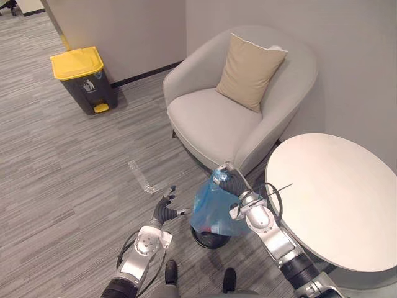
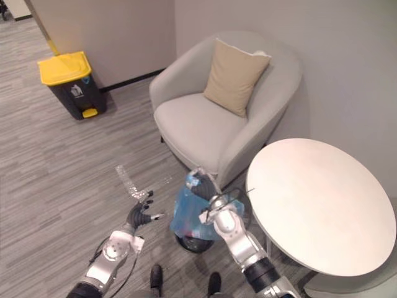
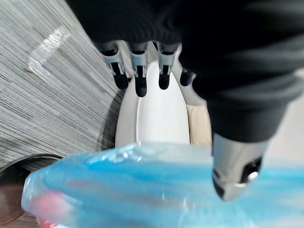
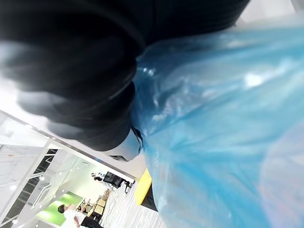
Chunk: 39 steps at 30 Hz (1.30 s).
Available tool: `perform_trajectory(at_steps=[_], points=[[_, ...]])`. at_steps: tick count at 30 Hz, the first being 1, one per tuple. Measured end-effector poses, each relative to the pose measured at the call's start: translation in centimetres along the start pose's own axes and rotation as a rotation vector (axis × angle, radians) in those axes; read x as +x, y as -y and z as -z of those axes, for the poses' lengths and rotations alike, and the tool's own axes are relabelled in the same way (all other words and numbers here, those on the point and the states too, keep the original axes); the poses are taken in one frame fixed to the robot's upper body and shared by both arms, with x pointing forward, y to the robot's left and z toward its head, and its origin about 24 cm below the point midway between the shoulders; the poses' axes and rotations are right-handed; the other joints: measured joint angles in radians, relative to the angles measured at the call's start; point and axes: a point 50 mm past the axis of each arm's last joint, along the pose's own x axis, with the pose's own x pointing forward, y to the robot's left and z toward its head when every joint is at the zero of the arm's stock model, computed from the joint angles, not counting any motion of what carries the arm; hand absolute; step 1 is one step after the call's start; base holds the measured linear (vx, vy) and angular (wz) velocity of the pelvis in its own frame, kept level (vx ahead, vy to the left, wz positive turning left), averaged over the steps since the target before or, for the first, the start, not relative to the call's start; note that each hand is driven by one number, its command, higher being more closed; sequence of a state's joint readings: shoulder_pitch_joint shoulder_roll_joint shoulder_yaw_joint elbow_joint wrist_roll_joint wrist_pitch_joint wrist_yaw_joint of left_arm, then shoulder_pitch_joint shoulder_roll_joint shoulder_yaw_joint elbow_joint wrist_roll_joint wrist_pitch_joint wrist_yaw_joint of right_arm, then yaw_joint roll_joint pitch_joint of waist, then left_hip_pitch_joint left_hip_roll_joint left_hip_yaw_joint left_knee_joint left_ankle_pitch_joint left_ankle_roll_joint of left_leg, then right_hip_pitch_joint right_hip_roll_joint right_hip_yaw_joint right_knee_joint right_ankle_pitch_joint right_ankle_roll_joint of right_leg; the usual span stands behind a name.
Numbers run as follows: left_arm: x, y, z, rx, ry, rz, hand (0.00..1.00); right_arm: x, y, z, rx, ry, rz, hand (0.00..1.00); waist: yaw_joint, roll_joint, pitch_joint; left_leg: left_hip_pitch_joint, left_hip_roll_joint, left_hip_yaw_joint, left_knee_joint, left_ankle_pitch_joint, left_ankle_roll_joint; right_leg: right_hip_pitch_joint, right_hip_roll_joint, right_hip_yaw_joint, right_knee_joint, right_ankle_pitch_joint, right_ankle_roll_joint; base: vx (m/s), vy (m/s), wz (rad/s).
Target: Gather rubbish on tea table into small bin, then transfer packed bag to large trash can.
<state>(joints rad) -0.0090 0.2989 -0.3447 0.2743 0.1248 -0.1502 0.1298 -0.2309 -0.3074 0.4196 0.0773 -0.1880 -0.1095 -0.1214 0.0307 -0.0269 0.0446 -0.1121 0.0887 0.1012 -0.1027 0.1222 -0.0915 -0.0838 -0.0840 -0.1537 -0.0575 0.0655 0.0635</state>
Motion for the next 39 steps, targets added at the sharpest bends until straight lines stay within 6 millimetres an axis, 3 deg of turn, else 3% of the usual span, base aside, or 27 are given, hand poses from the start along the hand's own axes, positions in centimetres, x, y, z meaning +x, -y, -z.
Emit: perform_trajectory(at_steps=[4,12,15,18,26,31,39], points=[[0.4,-1.0,-1.7,0.09,0.089,-0.001,0.0,0.0,0.2,-1.3,0.033,0.06,-0.021,1.0,-0.007,0.003,-0.015,0.009,0.003,0.002,0.0,-0.002,-0.002,0.015,0.004,0.004,-0.018,0.007,-0.002,0.01,-0.004,-0.03],[0.8,-0.9,-2.8,0.261,0.163,0.049,0.0,0.0,0.2,-2.5,0.038,0.134,-0.07,1.0,-0.024,0.002,-0.022,0.017,0.006,0.023,0.0,-0.002,-0.003,0.014,0.007,0.026,-0.024,0.018,-0.004,-0.02,0.002,-0.08],[0.5,-1.8,-5.5,0.311,0.298,0.045,0.0,0.1,0.3,-2.6,0.057,0.137,-0.085,1.0,-0.03,0.002,-0.024,0.018,0.006,0.027,0.0,-0.002,-0.003,0.015,0.008,0.032,-0.031,0.024,-0.005,-0.02,0.006,-0.06],[0.5,-2.1,-7.0,0.33,0.38,0.042,0.0,-0.1,0.3,-2.4,0.043,0.13,-0.116,1.0,-0.03,0.005,-0.048,0.018,0.006,0.026,-0.001,-0.002,-0.003,0.015,0.007,0.032,-0.031,0.024,-0.005,0.0,0.0,0.0],[0.4,-1.8,-8.3,0.36,0.442,0.041,0.0,-0.2,-0.8,-2.6,0.057,0.138,-0.166,1.0,-0.032,0.009,-0.071,0.026,0.003,0.027,-0.002,-0.002,-0.003,0.017,0.005,0.03,-0.03,0.02,-0.004,0.0,0.001,0.0],[0.2,0.0,-8.2,0.337,0.443,0.127,0.0,-0.2,-2.3,-3.2,0.09,0.155,-0.215,1.0,-0.033,0.008,-0.073,0.024,0.004,0.025,-0.002,-0.002,-0.003,0.021,0.005,0.03,-0.03,0.021,-0.004,0.0,0.0,0.0],[0.4,0.7,-8.0,0.258,0.418,0.161,0.0,-0.2,-2.5,-3.2,0.095,0.149,-0.216,1.0,-0.033,0.006,-0.074,0.024,0.004,0.024,-0.001,-0.002,-0.003,0.021,0.006,0.03,-0.031,0.021,-0.004,0.0,0.0,0.0]])
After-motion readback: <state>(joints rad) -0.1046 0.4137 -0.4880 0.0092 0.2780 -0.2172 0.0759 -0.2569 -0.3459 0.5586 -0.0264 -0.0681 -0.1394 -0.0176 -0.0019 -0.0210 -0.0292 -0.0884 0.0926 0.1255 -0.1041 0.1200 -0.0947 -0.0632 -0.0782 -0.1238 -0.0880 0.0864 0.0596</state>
